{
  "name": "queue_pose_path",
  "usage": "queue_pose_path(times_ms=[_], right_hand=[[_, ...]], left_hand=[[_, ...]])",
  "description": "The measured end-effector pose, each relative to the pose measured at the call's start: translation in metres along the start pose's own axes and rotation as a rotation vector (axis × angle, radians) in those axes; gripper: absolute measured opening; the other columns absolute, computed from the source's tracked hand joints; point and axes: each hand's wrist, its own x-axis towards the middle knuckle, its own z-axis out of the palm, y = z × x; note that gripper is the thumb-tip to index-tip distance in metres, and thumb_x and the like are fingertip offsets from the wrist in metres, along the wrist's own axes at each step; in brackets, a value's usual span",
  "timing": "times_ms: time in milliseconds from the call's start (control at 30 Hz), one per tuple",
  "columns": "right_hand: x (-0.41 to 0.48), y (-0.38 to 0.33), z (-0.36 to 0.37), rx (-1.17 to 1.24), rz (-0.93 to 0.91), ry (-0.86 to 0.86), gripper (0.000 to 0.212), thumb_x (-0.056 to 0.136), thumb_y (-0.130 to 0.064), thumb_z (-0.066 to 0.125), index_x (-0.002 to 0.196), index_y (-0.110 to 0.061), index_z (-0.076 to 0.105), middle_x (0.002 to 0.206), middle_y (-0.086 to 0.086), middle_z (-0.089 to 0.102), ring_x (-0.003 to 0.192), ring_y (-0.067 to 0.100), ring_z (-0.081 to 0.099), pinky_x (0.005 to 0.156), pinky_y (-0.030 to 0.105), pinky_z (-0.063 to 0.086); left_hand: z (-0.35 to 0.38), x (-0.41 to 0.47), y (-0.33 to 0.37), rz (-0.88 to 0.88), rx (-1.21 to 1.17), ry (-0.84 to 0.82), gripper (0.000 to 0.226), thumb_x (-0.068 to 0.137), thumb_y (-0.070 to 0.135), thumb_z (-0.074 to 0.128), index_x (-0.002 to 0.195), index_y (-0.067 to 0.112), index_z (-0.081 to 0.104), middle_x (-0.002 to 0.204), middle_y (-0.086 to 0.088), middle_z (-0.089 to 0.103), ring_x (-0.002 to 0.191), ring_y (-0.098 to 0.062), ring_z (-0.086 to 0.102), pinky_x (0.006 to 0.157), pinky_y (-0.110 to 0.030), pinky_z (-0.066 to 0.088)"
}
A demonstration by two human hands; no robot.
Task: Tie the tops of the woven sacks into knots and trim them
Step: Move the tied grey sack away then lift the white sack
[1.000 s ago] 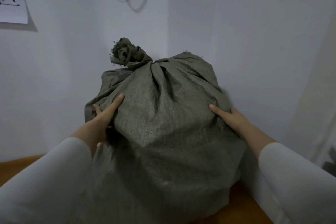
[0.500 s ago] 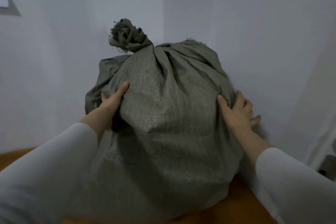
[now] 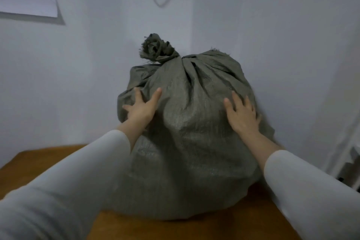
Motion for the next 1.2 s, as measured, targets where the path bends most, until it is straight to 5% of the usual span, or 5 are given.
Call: queue_pose_path(times_ms=[300, 633, 833, 967, 1200], right_hand=[[-0.107, -0.055, 0.015, 0.107, -0.454, 0.07, 0.045, 0.096, -0.041, 0.039, 0.134, -0.017, 0.046, 0.141, 0.007, 0.045, 0.131, 0.025, 0.039, 0.115, 0.043, 0.02], [-0.271, -0.117, 0.075, 0.067, -0.773, -0.437, 0.035, 0.092, -0.031, 0.049, 0.124, -0.019, 0.055, 0.131, 0.003, 0.055, 0.125, 0.023, 0.047, 0.109, 0.035, 0.029], [-0.367, -0.151, 0.122, 0.014, -0.797, -0.726, 0.034, 0.089, -0.032, 0.05, 0.12, -0.02, 0.058, 0.128, 0.003, 0.058, 0.118, 0.023, 0.053, 0.098, 0.036, 0.045], [-0.43, -0.166, 0.161, -0.037, -0.753, -0.921, 0.033, 0.089, -0.033, 0.05, 0.118, -0.021, 0.059, 0.127, 0.003, 0.06, 0.115, 0.024, 0.055, 0.092, 0.036, 0.049], [-0.533, -0.187, 0.232, -0.115, -0.528, -1.095, 0.026, 0.088, -0.027, 0.056, 0.109, -0.014, 0.062, 0.117, 0.008, 0.062, 0.108, 0.028, 0.057, 0.09, 0.036, 0.049]], left_hand=[[-0.048, -0.118, -0.052, -0.111, -0.035, 0.018, 0.082, 0.085, 0.065, 0.045, 0.151, 0.03, 0.01, 0.156, -0.003, 0.024, 0.14, -0.035, 0.029, 0.112, -0.048, 0.028], [-0.134, -0.233, -0.167, -0.352, 0.098, 0.182, 0.064, 0.095, 0.043, 0.047, 0.138, -0.004, 0.04, 0.117, -0.017, 0.06, 0.101, -0.032, 0.059, 0.074, -0.034, 0.048], [-0.196, -0.277, -0.245, -0.501, 0.054, 0.235, 0.062, 0.093, 0.042, 0.053, 0.135, -0.002, 0.041, 0.128, -0.015, 0.054, 0.109, -0.028, 0.056, 0.078, -0.038, 0.047], [-0.239, -0.304, -0.305, -0.586, 0.061, 0.227, 0.047, 0.093, 0.038, 0.053, 0.118, -0.002, 0.053, 0.094, -0.011, 0.06, 0.075, -0.021, 0.057, 0.065, -0.033, 0.043], [-0.319, -0.325, -0.422, -0.643, 0.145, 0.149, 0.031, 0.089, 0.023, 0.054, 0.104, -0.003, 0.06, 0.098, -0.018, 0.062, 0.106, -0.033, 0.06, 0.076, -0.032, 0.046]])
